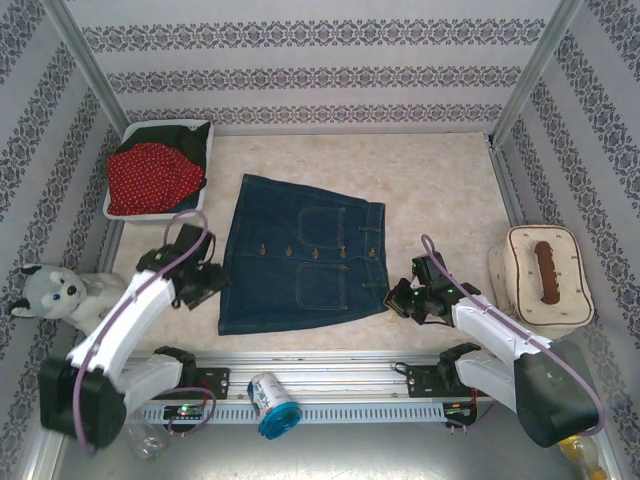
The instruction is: Fold and stack the skirts
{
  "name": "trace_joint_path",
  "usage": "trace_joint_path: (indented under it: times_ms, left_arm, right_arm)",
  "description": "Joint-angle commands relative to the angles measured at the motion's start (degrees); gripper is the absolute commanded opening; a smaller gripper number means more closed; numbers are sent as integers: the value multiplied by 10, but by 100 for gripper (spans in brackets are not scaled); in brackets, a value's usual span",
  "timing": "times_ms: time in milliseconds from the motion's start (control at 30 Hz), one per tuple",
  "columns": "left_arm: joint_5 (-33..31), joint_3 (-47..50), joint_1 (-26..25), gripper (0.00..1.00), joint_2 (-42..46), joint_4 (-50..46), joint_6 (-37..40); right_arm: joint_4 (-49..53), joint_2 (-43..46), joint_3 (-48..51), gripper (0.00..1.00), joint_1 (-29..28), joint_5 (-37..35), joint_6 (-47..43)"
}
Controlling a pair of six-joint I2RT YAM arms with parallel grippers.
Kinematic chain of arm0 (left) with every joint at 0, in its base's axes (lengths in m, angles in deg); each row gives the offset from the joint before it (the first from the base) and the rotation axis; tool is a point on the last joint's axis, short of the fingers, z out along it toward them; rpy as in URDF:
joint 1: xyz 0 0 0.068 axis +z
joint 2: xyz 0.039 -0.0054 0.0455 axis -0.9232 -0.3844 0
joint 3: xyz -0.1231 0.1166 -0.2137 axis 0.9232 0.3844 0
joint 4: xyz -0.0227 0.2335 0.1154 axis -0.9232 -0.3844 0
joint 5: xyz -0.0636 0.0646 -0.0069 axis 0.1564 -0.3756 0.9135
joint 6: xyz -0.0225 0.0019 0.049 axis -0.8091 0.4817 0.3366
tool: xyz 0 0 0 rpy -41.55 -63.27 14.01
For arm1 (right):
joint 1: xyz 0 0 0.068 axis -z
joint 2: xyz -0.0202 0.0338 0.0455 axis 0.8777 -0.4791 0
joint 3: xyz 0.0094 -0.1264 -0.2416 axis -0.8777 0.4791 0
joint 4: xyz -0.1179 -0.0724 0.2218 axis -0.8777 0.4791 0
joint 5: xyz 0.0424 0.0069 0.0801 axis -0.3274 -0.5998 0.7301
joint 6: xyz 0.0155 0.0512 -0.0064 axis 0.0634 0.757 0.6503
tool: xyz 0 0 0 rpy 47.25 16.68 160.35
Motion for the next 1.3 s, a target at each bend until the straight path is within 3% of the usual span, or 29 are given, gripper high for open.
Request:
trace_joint_path:
  times_ms: [0, 133, 200, 333, 500, 733, 867, 1033, 1100, 1267]
  left_arm:
    - [60, 45, -4, 65, 74, -63, -116]
    - [122, 100, -5, 70, 107, -39, -175]
    - [127, 111, -4, 77, 116, -40, -193]
    - [131, 124, -5, 82, 127, -43, -209]
    - [163, 180, -12, 77, 127, 34, -251]
    - [129, 223, -13, 62, 99, 129, -264]
    - [117, 198, -13, 43, 49, 174, -247]
    - [86, 130, -13, 11, 30, 99, -194]
    - [71, 109, -13, 2, 45, 59, -182]
    - [33, 36, -13, 0, 78, -41, -137]
  right_arm:
    - [21, 4, -12, 0, -7, -17, 8]
    - [30, 3, -16, 0, -7, -16, 4]
    - [32, 7, -16, 0, -7, -18, 4]
    - [36, 16, -17, 0, -7, -21, 6]
    - [38, 14, -17, 0, -8, -20, 5]
    - [29, 24, -14, 0, -8, -17, 3]
    - [26, 30, -13, 0, -8, -14, 4]
    - [25, 41, -10, 0, -8, -12, 4]
    - [25, 49, -12, 0, -8, -12, 7]
    - [42, 80, -41, 0, -7, -9, 22]
